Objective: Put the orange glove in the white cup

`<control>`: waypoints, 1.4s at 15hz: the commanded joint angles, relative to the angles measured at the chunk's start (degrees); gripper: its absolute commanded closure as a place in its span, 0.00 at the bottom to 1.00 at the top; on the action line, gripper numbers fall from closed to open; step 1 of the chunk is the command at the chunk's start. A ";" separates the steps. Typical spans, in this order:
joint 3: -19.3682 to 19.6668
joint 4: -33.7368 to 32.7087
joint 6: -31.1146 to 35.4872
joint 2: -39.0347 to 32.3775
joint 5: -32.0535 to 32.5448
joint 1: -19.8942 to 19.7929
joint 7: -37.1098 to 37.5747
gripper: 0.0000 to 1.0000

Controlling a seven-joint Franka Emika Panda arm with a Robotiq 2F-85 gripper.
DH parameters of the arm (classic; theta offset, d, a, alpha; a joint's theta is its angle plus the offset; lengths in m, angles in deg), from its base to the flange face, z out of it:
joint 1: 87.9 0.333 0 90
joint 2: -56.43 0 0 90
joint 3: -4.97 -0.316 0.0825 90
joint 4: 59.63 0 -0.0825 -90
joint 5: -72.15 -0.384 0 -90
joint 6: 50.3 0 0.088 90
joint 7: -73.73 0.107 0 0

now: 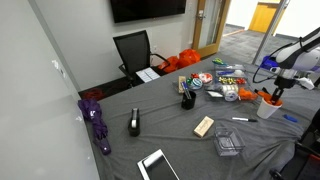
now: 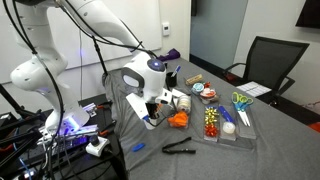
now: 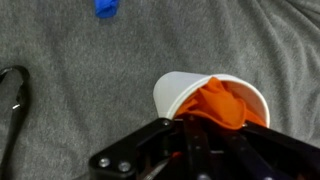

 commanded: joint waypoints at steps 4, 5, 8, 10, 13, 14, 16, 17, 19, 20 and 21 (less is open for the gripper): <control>-1.20 2.41 2.15 1.14 -0.56 -0.83 -1.32 1.00; -1.20 2.64 1.84 1.57 -0.50 -0.82 -1.36 1.00; -0.95 3.94 1.35 3.22 0.24 -0.59 -1.40 1.00; -0.66 4.75 1.81 3.93 0.97 -0.31 -1.06 1.00; -0.43 5.83 2.77 4.96 1.58 -0.08 -1.10 0.67; -0.43 6.13 2.82 5.37 1.47 -0.07 -1.23 0.60; -0.35 6.65 2.65 6.42 1.29 -0.07 -1.58 0.45; -0.30 6.86 2.39 7.01 1.15 -0.07 -1.78 0.38; -0.21 7.40 2.21 8.26 0.85 0.02 -2.12 0.25; -0.13 7.81 2.34 8.98 0.83 0.15 -2.12 0.19; -0.04 8.23 2.43 9.69 0.90 0.33 -1.96 0.11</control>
